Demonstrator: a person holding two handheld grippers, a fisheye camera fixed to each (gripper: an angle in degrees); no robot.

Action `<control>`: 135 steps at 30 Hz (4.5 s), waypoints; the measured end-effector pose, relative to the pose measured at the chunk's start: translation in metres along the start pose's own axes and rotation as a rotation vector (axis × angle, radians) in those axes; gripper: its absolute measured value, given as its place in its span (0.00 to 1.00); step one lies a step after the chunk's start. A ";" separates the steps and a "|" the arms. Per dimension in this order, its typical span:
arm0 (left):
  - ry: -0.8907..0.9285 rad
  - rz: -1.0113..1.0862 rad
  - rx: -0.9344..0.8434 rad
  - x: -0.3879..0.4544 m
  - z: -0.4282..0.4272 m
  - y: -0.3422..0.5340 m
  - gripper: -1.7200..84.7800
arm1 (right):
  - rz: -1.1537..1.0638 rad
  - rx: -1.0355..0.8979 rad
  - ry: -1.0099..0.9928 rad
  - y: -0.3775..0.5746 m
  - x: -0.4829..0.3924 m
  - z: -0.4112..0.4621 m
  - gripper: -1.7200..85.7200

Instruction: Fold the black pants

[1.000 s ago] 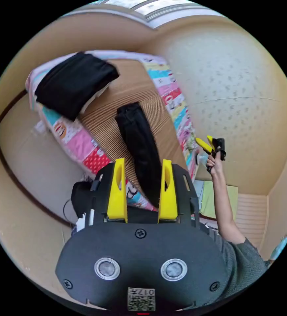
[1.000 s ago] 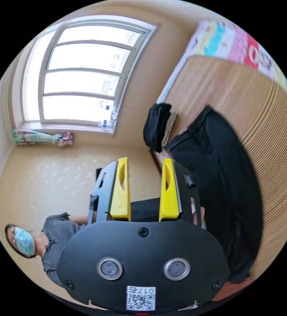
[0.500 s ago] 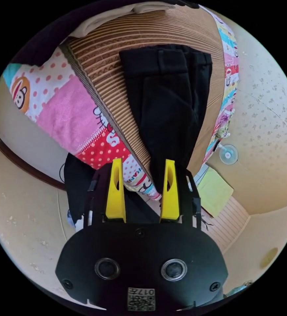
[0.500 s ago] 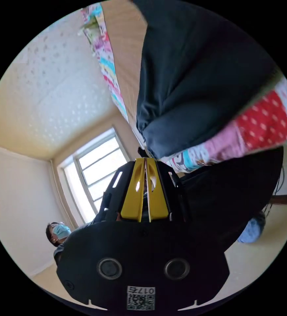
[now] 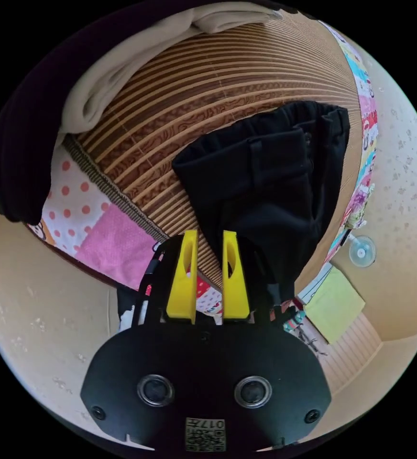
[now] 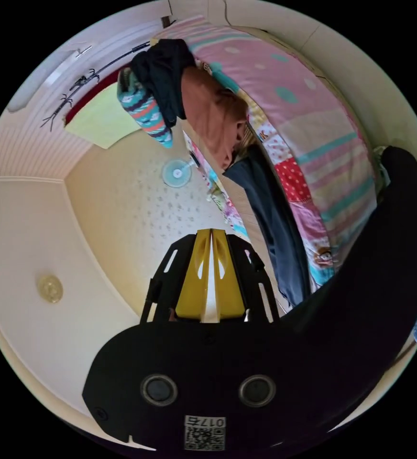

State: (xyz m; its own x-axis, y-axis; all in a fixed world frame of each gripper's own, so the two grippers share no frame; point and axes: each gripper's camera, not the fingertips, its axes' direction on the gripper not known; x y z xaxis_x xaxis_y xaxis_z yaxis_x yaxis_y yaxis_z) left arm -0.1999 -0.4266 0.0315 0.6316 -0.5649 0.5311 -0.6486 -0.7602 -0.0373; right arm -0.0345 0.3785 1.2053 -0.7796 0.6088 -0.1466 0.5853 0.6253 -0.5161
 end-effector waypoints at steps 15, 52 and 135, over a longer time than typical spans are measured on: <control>0.328 -0.175 0.228 -0.215 -0.099 0.125 0.02 | 0.070 -0.281 0.280 0.004 -0.075 0.085 0.03; 0.290 0.138 0.161 -0.133 -0.106 0.213 0.07 | 0.078 -0.509 1.176 -0.029 -0.131 0.179 0.09; 0.730 0.206 0.271 -0.200 -0.030 0.031 0.08 | -0.255 -0.671 1.295 0.105 -0.183 0.158 0.02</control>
State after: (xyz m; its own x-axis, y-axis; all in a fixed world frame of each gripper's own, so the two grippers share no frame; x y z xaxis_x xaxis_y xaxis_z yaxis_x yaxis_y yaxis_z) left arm -0.3590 -0.3273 -0.0502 0.0126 -0.4209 0.9070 -0.5370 -0.7680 -0.3489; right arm 0.1345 0.2552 1.0443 -0.3493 0.2261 0.9093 0.7388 0.6634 0.1188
